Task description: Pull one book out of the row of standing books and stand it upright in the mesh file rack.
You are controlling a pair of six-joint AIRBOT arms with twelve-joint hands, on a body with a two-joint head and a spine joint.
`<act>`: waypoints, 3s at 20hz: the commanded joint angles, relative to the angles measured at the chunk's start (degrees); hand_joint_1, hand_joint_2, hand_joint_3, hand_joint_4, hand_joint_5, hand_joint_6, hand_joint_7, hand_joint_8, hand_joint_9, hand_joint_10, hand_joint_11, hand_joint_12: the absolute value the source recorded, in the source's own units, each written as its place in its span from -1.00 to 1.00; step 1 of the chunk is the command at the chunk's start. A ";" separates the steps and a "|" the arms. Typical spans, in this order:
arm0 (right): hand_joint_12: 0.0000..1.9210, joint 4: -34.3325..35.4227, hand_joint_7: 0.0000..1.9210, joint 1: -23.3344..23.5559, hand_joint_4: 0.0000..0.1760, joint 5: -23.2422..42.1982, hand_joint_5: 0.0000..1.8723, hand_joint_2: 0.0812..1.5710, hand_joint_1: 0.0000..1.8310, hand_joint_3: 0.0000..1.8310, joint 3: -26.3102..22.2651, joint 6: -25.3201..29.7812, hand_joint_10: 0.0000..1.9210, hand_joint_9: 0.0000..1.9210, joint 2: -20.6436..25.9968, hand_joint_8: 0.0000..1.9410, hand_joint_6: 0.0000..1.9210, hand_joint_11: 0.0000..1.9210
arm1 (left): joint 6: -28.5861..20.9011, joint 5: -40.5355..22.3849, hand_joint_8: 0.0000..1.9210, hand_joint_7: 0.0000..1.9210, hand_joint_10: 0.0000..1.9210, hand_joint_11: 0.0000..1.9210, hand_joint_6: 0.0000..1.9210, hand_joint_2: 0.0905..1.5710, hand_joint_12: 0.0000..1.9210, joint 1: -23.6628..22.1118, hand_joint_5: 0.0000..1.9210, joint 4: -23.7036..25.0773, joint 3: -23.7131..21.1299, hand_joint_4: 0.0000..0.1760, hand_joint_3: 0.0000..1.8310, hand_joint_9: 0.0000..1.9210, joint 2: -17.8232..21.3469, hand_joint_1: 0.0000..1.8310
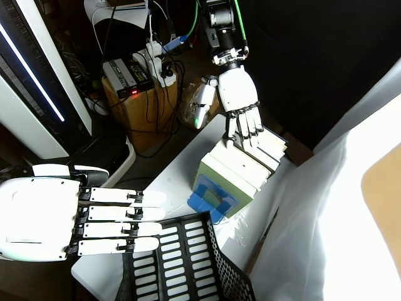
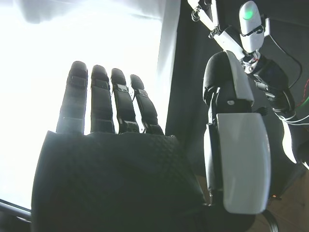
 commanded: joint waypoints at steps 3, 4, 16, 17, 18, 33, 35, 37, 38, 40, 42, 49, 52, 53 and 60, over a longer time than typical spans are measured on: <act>-1.00 0.79 -1.00 0.62 -1.00 6.74 -1.00 0.45 -0.28 -1.00 0.28 0.63 -1.00 -1.00 0.16 -1.00 -1.00 -1.00 | -0.36 -1.84 -1.00 -0.92 -1.00 -1.00 -1.00 0.34 -1.00 1.04 -0.29 3.62 -2.39 -0.97 -1.00 -1.00 1.51 -1.00; -1.00 0.79 -1.00 0.61 -1.00 6.74 -1.00 0.45 -0.28 -1.00 0.28 0.68 -1.00 -1.00 0.16 -1.00 -1.00 -1.00 | -0.75 -1.82 -1.00 -0.92 -1.00 -1.00 -1.00 0.34 -1.00 1.20 -0.29 4.53 -2.96 -0.97 -1.00 -1.00 1.86 -1.00; -1.00 0.89 -1.00 0.35 -1.00 6.74 -1.00 0.45 -0.29 -1.00 0.28 1.31 -1.00 -1.00 0.03 -1.00 -1.00 -1.00 | -6.89 -7.13 -0.99 -0.93 -1.00 -1.00 -0.98 0.35 -1.00 6.65 -0.30 11.67 -11.82 -1.00 -1.00 -1.00 7.67 -1.00; -1.00 0.93 -1.00 0.32 -1.00 6.74 -1.00 0.45 -0.29 -1.00 0.28 1.33 -1.00 -1.00 0.00 -1.00 -1.00 -1.00 | -7.35 -7.81 -0.99 -0.93 -1.00 -1.00 -0.98 0.35 -1.00 7.32 -0.30 11.71 -12.40 -1.00 -1.00 -1.00 8.07 -1.00; -1.00 0.98 -1.00 0.28 -1.00 6.74 -1.00 0.44 -0.29 -1.00 0.28 1.34 -1.00 -1.00 -0.03 -1.00 -1.00 -1.00 | -7.48 -8.26 -0.99 -0.94 -1.00 -1.00 -0.99 0.36 -1.00 8.05 -0.32 11.71 -13.10 -1.00 -1.00 -1.00 8.45 -1.00; -1.00 1.45 -1.00 -0.02 -1.00 6.71 -1.00 0.45 -0.29 -1.00 0.29 1.47 -1.00 -1.00 -0.17 -1.00 -1.00 -1.00 | -14.67 -15.95 -1.00 -0.95 -1.00 -1.00 -1.00 0.40 -1.00 17.14 -0.41 10.50 -16.90 -1.00 -0.99 -1.00 8.93 -1.00; -1.00 1.45 -1.00 -0.02 -1.00 6.62 -1.00 0.44 -0.28 -1.00 0.39 1.47 -1.00 -1.00 -0.31 -1.00 -1.00 -1.00 | -15.16 -16.77 -0.99 -0.96 -1.00 -1.00 -0.99 0.40 -1.00 18.77 -0.41 9.99 -17.56 -1.00 -0.99 -1.00 9.04 -1.00; -1.00 1.48 -1.00 -0.03 -1.00 6.54 -1.00 0.44 -0.30 -1.00 0.39 1.50 -1.00 -1.00 -0.33 -1.00 -1.00 -1.00 | -15.45 -18.03 -0.99 -0.96 -1.00 -1.00 -0.99 0.42 -1.00 20.19 -0.40 8.42 -17.62 -1.00 -0.99 -1.00 9.06 -1.00; -1.00 1.48 -1.00 -0.04 -1.00 6.50 -1.00 0.45 -0.30 -1.00 0.39 1.50 -1.00 -1.00 -0.33 -1.00 -1.00 -1.00 | -15.61 -18.66 -0.99 -0.94 -1.00 -1.00 -0.98 0.43 -1.00 20.60 -0.39 8.10 -17.85 -1.00 -0.98 -1.00 9.15 -1.00; -1.00 1.55 -1.00 -0.04 -1.00 6.46 -1.00 0.45 -0.30 -1.00 0.42 1.50 -1.00 -1.00 -0.34 -1.00 -1.00 -1.00 | -15.97 -19.78 -0.99 -0.95 -1.00 -1.00 -0.99 0.43 -1.00 20.86 -0.39 7.83 -18.14 -1.00 -0.98 -1.00 9.43 -1.00; -1.00 1.55 -1.00 -0.04 -1.00 6.46 -1.00 0.45 -0.29 -1.00 0.44 1.50 -1.00 -1.00 -0.40 -1.00 -1.00 -1.00 | -16.27 -20.96 -0.99 -0.94 -1.00 -1.00 -0.99 0.43 -1.00 20.87 -0.41 7.64 -18.46 -1.00 -0.99 -1.00 10.01 -1.00; -1.00 0.82 -1.00 -0.03 -1.00 6.47 -1.00 0.47 -0.27 -1.00 0.43 1.53 -1.00 -1.00 -0.38 -1.00 -1.00 -1.00 | -15.24 -29.85 -1.00 -0.96 -1.00 -1.00 -1.00 0.50 -1.00 20.88 -0.50 3.91 -20.98 -1.00 -0.97 -1.00 14.48 -1.00; -1.00 -0.67 -1.00 0.27 -1.00 6.47 -1.00 0.45 -0.30 -1.00 0.29 1.88 -1.00 -1.00 -0.35 -1.00 -1.00 -1.00 | -14.63 -33.94 -0.98 -0.91 -1.00 -1.00 -1.00 0.49 -1.00 20.86 -0.52 2.20 -21.88 -0.78 -0.98 -1.00 16.44 -1.00; -1.00 -1.05 -1.00 0.43 -1.00 6.47 -1.00 0.45 -0.30 -1.00 0.22 1.93 -1.00 -1.00 -0.30 -1.00 -1.00 -1.00 | -14.46 -34.71 -0.98 -0.90 -1.00 -1.00 -0.99 0.49 -1.00 20.84 -0.51 1.86 -21.98 -0.74 -0.98 -1.00 16.71 -1.00; -1.00 -9.87 -1.00 4.19 -0.97 2.29 -1.00 0.46 -0.29 -1.00 0.01 3.98 -1.00 -1.00 -0.09 -1.00 -1.00 -1.00 | -9.81 -41.32 -1.00 -1.00 -1.00 -0.99 -1.00 0.77 -1.00 18.04 -0.97 -6.46 -19.51 -0.73 -0.97 -1.00 18.41 -0.99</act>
